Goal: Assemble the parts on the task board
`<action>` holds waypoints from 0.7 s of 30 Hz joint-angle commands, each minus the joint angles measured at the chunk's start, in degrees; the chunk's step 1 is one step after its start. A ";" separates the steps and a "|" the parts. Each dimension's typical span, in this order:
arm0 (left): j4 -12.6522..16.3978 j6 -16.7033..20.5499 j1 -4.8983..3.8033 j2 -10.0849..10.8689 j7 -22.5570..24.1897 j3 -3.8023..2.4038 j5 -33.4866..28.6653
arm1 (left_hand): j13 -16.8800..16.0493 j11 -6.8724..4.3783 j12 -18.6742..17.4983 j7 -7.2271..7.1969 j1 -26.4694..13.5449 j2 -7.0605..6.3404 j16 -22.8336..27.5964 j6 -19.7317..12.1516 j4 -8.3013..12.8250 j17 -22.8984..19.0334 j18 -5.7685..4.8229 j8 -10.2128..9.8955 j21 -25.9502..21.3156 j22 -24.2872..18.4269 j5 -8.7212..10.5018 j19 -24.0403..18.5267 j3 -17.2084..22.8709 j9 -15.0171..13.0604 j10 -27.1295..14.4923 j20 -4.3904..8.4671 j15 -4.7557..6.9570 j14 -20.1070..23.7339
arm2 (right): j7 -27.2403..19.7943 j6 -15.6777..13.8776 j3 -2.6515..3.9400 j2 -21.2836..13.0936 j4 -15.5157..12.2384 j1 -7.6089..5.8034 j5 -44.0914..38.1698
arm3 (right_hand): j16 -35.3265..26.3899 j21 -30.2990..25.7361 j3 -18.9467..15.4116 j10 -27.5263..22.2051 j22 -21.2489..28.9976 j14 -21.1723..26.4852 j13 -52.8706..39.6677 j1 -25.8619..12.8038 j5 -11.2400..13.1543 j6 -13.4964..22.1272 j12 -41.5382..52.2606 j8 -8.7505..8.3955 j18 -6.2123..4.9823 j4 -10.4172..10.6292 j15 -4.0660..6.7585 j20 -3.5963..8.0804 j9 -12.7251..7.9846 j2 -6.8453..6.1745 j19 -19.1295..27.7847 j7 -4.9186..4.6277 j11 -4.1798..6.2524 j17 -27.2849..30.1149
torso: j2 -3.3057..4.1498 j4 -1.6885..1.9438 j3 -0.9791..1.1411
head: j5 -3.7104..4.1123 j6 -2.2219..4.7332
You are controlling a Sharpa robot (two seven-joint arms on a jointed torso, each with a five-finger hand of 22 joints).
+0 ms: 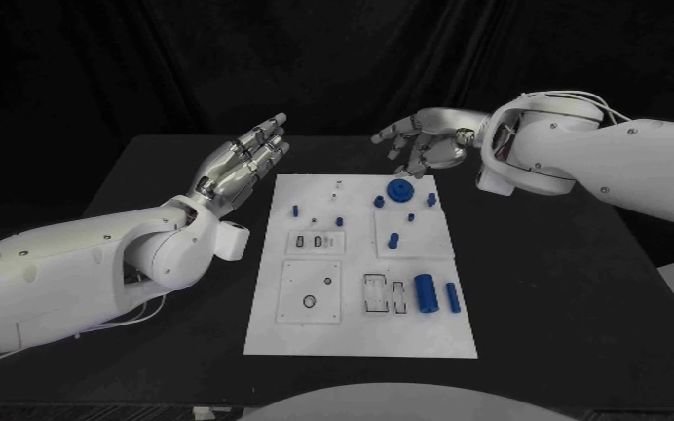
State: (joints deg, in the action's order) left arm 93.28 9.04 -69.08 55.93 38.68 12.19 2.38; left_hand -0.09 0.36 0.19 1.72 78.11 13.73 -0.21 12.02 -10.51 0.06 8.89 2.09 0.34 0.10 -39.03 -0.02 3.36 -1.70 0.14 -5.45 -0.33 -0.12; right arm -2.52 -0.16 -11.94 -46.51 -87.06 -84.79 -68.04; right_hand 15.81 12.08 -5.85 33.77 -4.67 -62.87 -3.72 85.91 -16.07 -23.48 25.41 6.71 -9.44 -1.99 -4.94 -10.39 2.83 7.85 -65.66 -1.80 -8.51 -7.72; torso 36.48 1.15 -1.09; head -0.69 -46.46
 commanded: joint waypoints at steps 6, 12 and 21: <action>0.38 -0.43 -0.37 0.11 16.03 -0.08 0.92 | 0.09 -0.52 -0.19 0.02 0.31 -0.54 0.21 0.75 -0.26 -0.06 1.02 0.25 -0.34 -0.10 -0.39 0.02 0.74 -0.10 -0.14 -1.31 0.21 0.12 | 2.55 -4.07 0.07 0.27 -1.69 -0.19 -27.60 | 11.39 10.23 4.05 9.01 -6.44 -15.32 0.14 -0.93 2.71 -10.57 -4.57 1.47 -0.80 -1.29 5.11 5.34 0.69 -1.85 -12.58 -0.19 2.68 -8.15 | 3.12 0.71 -0.13 | -0.26 2.27; 0.63 -0.82 -0.39 0.30 15.77 -0.08 0.92 | 0.09 -0.40 -0.19 0.24 0.51 -0.62 0.21 1.30 -0.36 -0.06 1.23 0.37 -0.34 -0.10 -0.44 0.02 1.10 -0.18 -0.14 -1.99 -0.03 0.12 | 1.82 -7.25 0.06 0.92 -1.46 0.29 -31.46 | 24.11 21.11 10.27 14.68 -16.41 -14.52 0.09 -3.99 3.57 -19.29 -10.42 1.20 -0.66 -0.32 6.00 5.89 1.13 -4.36 -10.46 -1.73 2.95 -17.32 | 4.19 1.00 -0.22 | -0.37 2.63; 1.08 -1.54 -0.40 0.62 15.43 -0.07 0.93 | 0.09 -0.13 -0.19 0.47 0.64 -0.68 0.21 1.67 -0.42 -0.06 1.32 0.46 -0.34 -0.10 -0.45 0.02 1.35 -0.22 -0.14 -2.42 -0.25 0.12 | 1.53 -9.62 0.06 1.15 -1.09 1.76 -34.61 | 30.54 35.95 13.70 16.64 -33.18 -13.92 0.01 -6.37 6.26 -24.13 -13.14 0.69 0.36 2.39 6.32 5.86 1.55 -7.83 -8.25 -3.85 3.44 -21.13 | 5.78 2.07 0.05 | 0.96 3.56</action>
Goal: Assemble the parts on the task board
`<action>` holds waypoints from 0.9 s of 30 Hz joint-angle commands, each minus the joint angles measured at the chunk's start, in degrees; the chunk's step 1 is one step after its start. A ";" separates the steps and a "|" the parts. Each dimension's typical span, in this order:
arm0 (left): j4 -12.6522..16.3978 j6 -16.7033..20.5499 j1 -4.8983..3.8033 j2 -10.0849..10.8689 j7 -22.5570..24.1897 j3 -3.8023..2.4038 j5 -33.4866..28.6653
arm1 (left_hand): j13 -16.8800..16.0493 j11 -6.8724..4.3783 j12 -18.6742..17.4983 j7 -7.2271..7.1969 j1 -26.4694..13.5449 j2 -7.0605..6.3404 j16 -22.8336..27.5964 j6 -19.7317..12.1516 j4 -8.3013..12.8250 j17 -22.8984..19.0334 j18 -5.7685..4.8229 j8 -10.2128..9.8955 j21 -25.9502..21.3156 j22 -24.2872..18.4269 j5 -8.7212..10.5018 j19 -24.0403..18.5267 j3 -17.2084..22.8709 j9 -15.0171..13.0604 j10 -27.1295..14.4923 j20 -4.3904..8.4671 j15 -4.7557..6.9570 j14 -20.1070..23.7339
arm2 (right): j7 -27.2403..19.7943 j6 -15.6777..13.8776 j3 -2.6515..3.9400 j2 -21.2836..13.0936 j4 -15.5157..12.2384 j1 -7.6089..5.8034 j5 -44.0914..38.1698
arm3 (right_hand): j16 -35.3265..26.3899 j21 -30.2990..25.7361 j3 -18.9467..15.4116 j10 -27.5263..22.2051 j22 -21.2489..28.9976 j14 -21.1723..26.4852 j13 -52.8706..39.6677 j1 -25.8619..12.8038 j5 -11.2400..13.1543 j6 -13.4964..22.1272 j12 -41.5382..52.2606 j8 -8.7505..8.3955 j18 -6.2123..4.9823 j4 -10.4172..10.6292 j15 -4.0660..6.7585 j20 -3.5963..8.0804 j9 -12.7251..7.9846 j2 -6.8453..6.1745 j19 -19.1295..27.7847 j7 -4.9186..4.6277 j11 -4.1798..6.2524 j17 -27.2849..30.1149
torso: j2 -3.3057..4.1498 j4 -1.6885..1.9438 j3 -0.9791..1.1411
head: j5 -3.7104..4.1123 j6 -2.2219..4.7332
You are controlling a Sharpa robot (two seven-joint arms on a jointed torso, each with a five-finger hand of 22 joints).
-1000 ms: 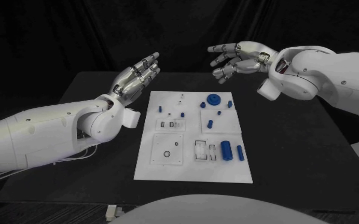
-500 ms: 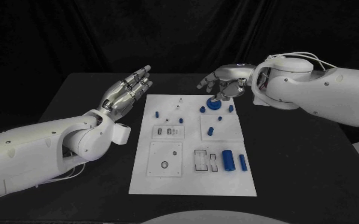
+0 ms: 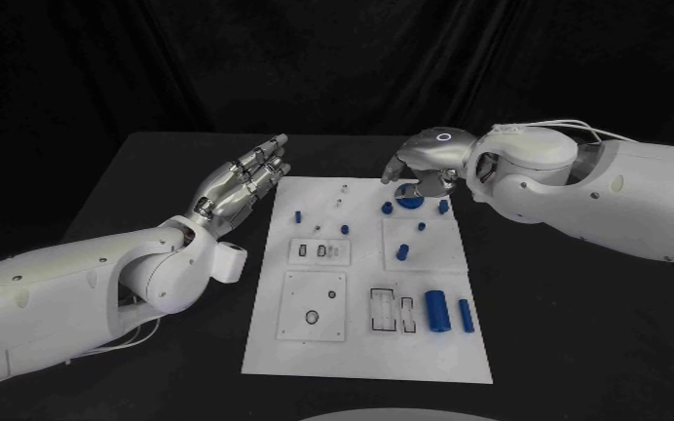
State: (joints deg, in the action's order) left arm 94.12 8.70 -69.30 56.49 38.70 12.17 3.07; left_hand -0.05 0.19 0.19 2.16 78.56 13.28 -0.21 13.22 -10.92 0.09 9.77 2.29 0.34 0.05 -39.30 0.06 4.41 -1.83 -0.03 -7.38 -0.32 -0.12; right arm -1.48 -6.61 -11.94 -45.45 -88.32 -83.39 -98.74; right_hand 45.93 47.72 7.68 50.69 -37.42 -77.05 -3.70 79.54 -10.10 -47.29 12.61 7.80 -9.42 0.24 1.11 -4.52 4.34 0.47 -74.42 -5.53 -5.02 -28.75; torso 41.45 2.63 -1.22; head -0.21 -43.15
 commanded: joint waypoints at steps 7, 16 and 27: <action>0.16 -2.13 -0.19 0.14 14.64 -0.06 0.24 | 0.05 0.59 -0.19 0.68 0.36 -0.40 0.21 1.97 -0.22 -0.09 0.54 0.67 -0.34 -0.05 -0.14 -0.06 0.78 -0.29 0.03 -1.13 -1.06 0.12 | 0.57 -3.98 0.06 0.15 1.11 1.48 -4.91 | 0.80 1.59 0.67 -3.87 -2.32 0.98 -0.07 0.16 0.07 -0.24 -1.82 -1.05 0.33 0.26 0.46 0.06 -0.01 -1.22 1.80 -0.76 0.43 -0.37 | 1.55 0.93 0.20 | 0.97 0.60; -0.29 -3.01 -0.19 -0.16 14.27 -0.06 0.24 | 0.05 0.75 -0.19 0.82 0.42 -0.42 0.21 2.24 -0.28 -0.09 0.55 0.76 -0.34 -0.05 -0.11 -0.06 0.96 -0.32 0.03 -1.37 -1.30 0.12 | -0.18 -5.19 0.06 0.86 2.87 3.27 -5.13 | 1.65 3.74 1.07 -3.45 -5.10 0.83 -0.33 0.24 -0.68 0.68 -1.05 -1.90 0.60 0.43 0.24 -0.08 -0.13 -1.57 1.98 -0.68 -0.07 -0.87 | 1.83 0.94 0.21 | 1.10 0.59; -0.74 -3.66 -0.19 -0.37 14.08 -0.05 0.24 | 0.05 0.99 -0.19 1.03 0.50 -0.39 0.21 2.44 -0.31 -0.09 0.55 0.83 -0.34 -0.05 -0.04 -0.06 1.20 -0.33 0.03 -1.59 -1.49 0.12 | -1.06 -5.58 0.06 2.02 5.03 4.89 -5.17 | 3.49 5.90 1.54 -2.68 -7.84 0.18 -0.40 0.38 -1.44 0.23 -0.44 -1.90 0.93 0.43 0.05 -0.23 -0.01 -1.70 1.61 -0.49 -0.47 -2.98 | 1.86 0.83 0.19 | 1.18 0.40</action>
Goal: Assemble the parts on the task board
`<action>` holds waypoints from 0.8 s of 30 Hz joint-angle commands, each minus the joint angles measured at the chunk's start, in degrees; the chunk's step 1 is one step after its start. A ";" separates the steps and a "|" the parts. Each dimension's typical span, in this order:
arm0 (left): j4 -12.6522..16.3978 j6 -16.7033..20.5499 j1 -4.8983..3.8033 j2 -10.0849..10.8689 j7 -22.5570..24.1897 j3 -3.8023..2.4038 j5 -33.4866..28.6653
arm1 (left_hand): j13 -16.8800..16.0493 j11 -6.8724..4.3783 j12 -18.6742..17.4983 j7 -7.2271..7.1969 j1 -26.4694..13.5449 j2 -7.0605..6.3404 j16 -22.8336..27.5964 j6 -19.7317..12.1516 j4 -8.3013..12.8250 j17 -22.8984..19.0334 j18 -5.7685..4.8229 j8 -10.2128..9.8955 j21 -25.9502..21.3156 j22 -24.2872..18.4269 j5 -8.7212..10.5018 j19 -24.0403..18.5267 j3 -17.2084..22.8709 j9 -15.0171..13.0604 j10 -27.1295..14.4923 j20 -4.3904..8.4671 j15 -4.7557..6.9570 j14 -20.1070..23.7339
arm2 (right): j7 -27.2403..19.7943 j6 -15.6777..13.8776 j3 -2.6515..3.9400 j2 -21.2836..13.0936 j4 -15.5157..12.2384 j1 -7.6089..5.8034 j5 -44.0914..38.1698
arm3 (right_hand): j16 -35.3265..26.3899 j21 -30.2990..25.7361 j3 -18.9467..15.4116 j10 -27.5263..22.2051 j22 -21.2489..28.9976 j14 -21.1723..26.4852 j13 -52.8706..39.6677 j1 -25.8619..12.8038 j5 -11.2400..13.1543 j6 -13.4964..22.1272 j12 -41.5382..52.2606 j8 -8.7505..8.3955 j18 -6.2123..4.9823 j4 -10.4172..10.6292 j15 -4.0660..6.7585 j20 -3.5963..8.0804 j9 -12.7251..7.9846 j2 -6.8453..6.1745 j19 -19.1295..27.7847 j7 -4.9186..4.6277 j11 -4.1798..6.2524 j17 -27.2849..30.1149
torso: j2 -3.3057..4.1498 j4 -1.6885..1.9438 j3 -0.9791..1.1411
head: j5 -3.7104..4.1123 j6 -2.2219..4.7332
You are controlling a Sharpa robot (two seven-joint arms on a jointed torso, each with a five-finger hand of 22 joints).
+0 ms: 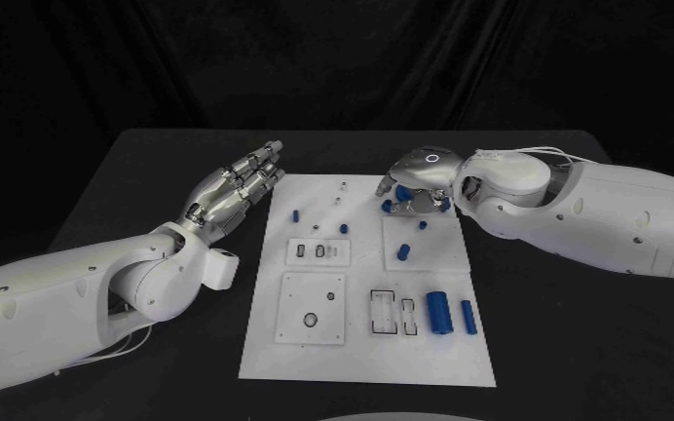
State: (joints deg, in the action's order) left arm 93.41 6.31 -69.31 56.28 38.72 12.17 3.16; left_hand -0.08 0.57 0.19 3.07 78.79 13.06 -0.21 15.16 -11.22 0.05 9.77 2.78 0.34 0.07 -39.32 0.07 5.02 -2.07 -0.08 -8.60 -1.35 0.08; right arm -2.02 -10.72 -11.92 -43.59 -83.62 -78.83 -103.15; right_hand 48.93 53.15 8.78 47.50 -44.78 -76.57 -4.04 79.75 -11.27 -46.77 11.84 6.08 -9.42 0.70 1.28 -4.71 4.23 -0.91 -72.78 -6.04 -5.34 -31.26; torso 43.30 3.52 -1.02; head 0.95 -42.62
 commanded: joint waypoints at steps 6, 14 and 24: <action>-0.57 -1.80 -0.18 -0.58 13.77 -0.05 0.14 | 0.08 0.74 -0.19 0.22 0.31 -0.15 0.21 0.63 -0.02 -0.05 0.56 0.39 -0.34 -0.07 0.00 -0.07 0.69 -0.10 0.08 -0.45 -0.53 -0.08 | -1.23 -2.23 0.04 0.80 1.47 1.09 -0.76 | 1.79 2.17 1.78 2.92 -2.74 -0.49 -0.17 0.69 -1.77 -1.60 1.44 0.11 1.07 -0.25 -0.22 -0.19 0.34 -0.43 0.12 -0.12 -0.27 -1.76 | 0.02 0.05 -0.06 | 0.14 -0.67; -1.21 -2.55 -0.17 -0.99 13.17 -0.05 0.14 | 0.08 1.06 -0.19 0.53 0.40 -0.15 0.21 0.91 -0.03 -0.05 0.57 0.49 -0.34 -0.07 0.12 -0.07 1.04 -0.13 0.08 -0.67 -0.94 -0.08 | -2.34 -3.68 0.04 1.27 2.74 1.88 -0.76 | 3.33 4.38 5.03 7.33 -5.85 -0.89 0.07 0.85 -2.01 -5.50 1.96 1.45 1.29 0.15 -0.08 -0.16 1.37 -1.14 0.20 -0.35 0.13 -3.37 | 0.02 0.04 -0.08 | 0.20 -1.01; -1.68 -3.38 -0.17 -1.29 12.46 -0.04 0.14 | 0.08 1.59 -0.19 1.04 0.53 -0.22 0.21 2.20 0.02 -0.05 0.57 0.93 -0.33 -0.06 0.16 -0.07 1.64 -0.31 0.08 -1.05 -1.43 -0.08 | -4.36 -7.10 0.05 2.16 4.81 2.87 -0.76 | 5.35 7.41 9.26 14.42 -9.94 -2.14 0.06 1.77 -1.24 -10.43 2.11 3.29 1.80 0.48 -0.19 -0.19 3.23 -1.76 -0.70 -0.78 1.42 -5.72 | -0.12 -0.02 -0.08 | -0.07 -1.29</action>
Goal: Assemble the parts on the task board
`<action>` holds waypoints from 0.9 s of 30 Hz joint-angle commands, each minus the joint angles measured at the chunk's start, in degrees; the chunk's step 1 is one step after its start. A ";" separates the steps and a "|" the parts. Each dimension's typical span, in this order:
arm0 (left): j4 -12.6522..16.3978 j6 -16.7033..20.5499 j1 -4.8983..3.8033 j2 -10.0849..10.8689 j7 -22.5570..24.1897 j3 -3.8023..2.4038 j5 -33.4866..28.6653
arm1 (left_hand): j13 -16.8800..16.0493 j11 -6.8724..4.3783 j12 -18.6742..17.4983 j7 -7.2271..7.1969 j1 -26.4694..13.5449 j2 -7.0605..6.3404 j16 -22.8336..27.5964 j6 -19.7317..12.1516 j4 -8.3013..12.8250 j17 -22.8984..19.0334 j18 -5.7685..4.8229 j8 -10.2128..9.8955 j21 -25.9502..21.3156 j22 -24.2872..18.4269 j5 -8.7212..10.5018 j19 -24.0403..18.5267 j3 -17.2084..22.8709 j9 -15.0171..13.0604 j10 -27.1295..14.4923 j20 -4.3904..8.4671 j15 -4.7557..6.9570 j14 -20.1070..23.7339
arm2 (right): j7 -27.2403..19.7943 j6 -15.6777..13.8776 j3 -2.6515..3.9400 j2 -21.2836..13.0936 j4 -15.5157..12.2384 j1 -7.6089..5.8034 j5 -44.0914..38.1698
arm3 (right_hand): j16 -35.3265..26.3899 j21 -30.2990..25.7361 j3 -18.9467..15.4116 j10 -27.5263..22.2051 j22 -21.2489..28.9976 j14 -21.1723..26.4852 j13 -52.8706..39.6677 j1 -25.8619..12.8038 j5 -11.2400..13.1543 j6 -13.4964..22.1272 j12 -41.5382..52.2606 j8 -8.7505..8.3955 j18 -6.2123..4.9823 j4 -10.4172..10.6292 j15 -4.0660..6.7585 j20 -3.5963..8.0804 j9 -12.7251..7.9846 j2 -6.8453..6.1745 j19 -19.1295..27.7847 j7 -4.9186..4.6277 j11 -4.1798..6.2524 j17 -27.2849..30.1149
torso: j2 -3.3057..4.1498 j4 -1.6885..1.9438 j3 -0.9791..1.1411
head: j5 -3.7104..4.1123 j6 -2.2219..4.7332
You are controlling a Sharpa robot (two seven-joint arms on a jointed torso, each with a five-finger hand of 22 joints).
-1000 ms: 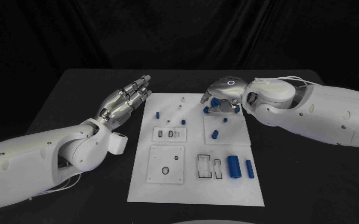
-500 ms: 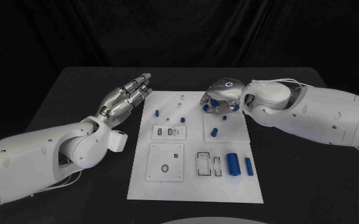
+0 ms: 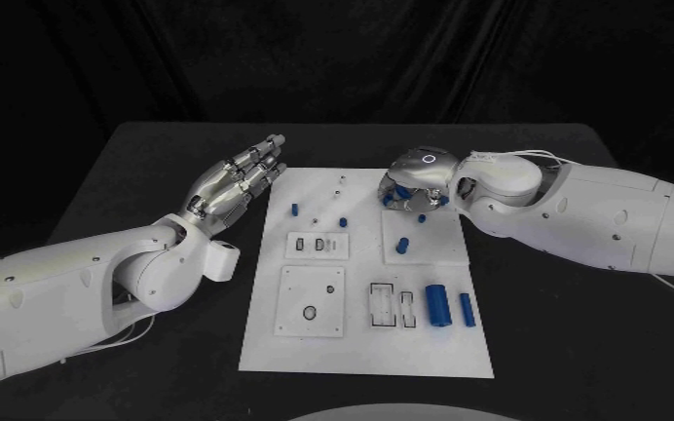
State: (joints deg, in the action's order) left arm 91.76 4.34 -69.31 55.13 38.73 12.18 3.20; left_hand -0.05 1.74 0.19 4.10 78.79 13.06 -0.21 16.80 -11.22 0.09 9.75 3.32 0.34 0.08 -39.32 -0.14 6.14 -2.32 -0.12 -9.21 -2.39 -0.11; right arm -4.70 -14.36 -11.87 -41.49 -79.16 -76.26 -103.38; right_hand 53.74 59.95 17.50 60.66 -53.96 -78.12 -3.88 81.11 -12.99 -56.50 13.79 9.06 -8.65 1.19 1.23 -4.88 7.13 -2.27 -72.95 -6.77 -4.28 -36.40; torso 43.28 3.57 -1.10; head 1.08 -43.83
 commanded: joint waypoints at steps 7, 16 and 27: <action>-0.29 -1.73 -0.16 -0.12 12.01 -0.05 0.11 | 0.05 0.76 -0.19 0.31 0.65 -0.34 0.21 1.17 0.19 -0.09 0.59 0.65 -0.28 -0.03 0.11 0.21 1.01 -0.13 0.12 -0.77 -0.66 0.11 | -3.09 -6.75 -0.01 -0.16 0.36 0.46 0.28 | 2.02 2.76 1.86 4.49 -3.58 -1.55 0.06 0.89 1.30 -3.55 -0.95 1.44 1.44 0.14 -0.02 0.04 1.61 -0.92 -1.43 0.03 0.80 -2.50 | -0.11 -0.04 0.02 | -0.36 -0.18; -0.15 -1.73 -0.16 0.13 11.93 -0.05 0.11 | 0.05 0.91 -0.19 0.44 0.75 -0.44 0.21 1.32 0.37 -0.09 0.59 0.76 -0.24 0.01 0.01 0.26 1.41 -0.14 0.12 -1.05 -0.85 0.11 | -3.55 -8.88 0.00 -0.17 -0.83 -0.47 3.08 | 3.36 4.46 2.37 5.99 -5.70 -2.37 0.10 1.26 1.47 -4.58 -1.93 1.73 1.80 0.25 -0.05 0.06 2.22 -1.32 -2.28 -0.18 0.78 -4.25 | -0.15 -0.03 -0.01 | -0.63 -0.25; -0.19 -1.36 -0.16 -0.16 12.00 -0.05 0.11 | 0.05 0.99 -0.19 0.51 0.79 -0.58 0.21 1.55 0.51 -0.09 0.60 0.88 -0.24 0.00 -0.11 0.25 1.63 -0.17 0.12 -1.16 -0.93 0.11 | -2.94 -10.22 0.01 5.47 2.54 -3.63 5.78 | 4.39 5.39 2.70 6.48 -6.87 -2.94 0.17 1.57 1.30 -4.62 -2.84 1.51 1.99 0.25 -0.10 0.05 2.44 -1.70 -2.75 -0.39 0.64 -5.61 | -0.04 -0.04 -0.16 | -1.57 -0.55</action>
State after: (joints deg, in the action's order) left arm 91.51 3.39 -69.31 55.21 38.75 12.18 3.23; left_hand -0.08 2.34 0.19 4.61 79.24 12.61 -0.21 18.14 -10.75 0.05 9.75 3.99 0.34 0.09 -39.32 0.06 7.55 -2.40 0.06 -9.83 -2.99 0.08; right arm -7.63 -22.52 -11.88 -36.64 -77.40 -79.71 -99.33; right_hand 57.91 65.02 19.93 66.77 -60.74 -80.69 -3.68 82.11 -11.64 -60.81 11.18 10.65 -7.10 1.42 1.13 -4.81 9.50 -3.83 -75.15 -7.16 -3.66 -41.94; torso 43.16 3.45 -1.19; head -0.41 -44.41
